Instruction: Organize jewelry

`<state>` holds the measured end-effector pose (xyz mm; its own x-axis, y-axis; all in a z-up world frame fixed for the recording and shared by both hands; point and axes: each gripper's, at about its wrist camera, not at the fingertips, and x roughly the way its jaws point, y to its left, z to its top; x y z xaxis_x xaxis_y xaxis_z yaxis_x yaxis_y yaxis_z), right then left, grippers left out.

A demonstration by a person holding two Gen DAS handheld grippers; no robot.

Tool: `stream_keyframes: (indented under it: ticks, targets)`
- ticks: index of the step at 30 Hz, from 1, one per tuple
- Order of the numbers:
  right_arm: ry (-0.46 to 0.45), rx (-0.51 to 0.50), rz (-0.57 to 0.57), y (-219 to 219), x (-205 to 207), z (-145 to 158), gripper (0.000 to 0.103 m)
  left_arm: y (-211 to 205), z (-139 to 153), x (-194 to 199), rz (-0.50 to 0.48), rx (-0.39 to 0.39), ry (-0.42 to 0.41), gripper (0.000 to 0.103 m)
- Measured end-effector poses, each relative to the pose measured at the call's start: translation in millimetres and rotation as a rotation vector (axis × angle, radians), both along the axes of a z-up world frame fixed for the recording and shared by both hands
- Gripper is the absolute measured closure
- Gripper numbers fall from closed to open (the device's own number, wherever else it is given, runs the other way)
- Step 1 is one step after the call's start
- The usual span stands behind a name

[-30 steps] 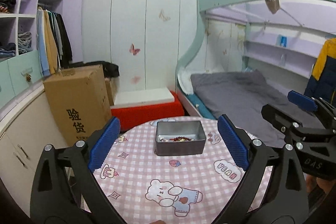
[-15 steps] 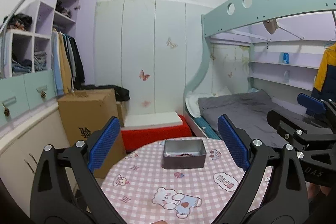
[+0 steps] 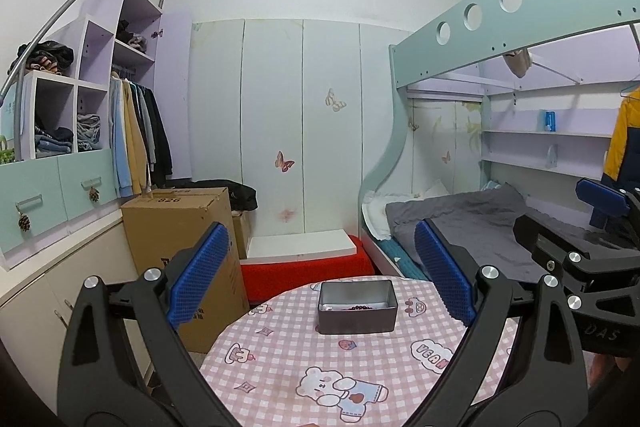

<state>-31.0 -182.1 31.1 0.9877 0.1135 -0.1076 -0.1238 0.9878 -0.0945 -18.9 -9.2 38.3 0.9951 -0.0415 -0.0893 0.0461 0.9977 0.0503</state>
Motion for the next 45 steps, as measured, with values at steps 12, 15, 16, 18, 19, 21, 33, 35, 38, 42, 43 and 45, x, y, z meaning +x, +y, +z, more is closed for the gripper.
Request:
stream_keyframes:
  ticks: [12, 15, 16, 18, 19, 21, 33, 35, 38, 42, 43, 45]
  targets:
    - [0.001, -0.015, -0.001, 1, -2, -1, 0.009, 0, -1, -4, -0.005, 0.004, -0.03, 0.01]
    - [0.004, -0.017, -0.002, 2, -2, -1, 0.008, -1, -1, -3, -0.007, 0.003, -0.022, 0.01]
    - [0.003, -0.018, -0.003, 2, -2, -1, 0.008, -1, -1, -3, -0.007, 0.003, -0.02, 0.01]
    - [0.005, -0.02, -0.006, 2, 0, -1, 0.008, -2, 0, -1, -0.006, 0.006, -0.017, 0.01]
    - [0.004, -0.019, -0.006, 2, 0, -1, 0.008, -1, 0, 0, -0.006, 0.006, -0.016, 0.01]
    - [0.004, -0.018, -0.006, 2, 0, -1, 0.009, -2, 0, 0, -0.006, 0.006, -0.015, 0.01]
    - [0.009, -0.02, -0.007, 3, 2, -2, 0.009, -3, -2, 1, -0.006, 0.012, -0.014, 0.01]
    - [0.011, -0.019, -0.007, 3, 2, -2, 0.008, -3, -2, 2, -0.006, 0.011, -0.014, 0.01]
    - [0.011, -0.02, -0.008, 3, 2, -2, 0.008, -3, -3, 3, -0.007, 0.013, -0.01, 0.01]
    - [0.019, -0.023, -0.011, 1, 4, -4, 0.008, -2, -5, 6, -0.008, 0.015, -0.003, 0.01]
    - [0.021, -0.024, -0.012, 0, 6, -5, 0.008, -2, -6, 7, -0.008, 0.016, -0.001, 0.01]
    - [0.024, -0.024, -0.013, -1, 7, -6, 0.008, -2, -7, 8, -0.008, 0.017, 0.0, 0.01]
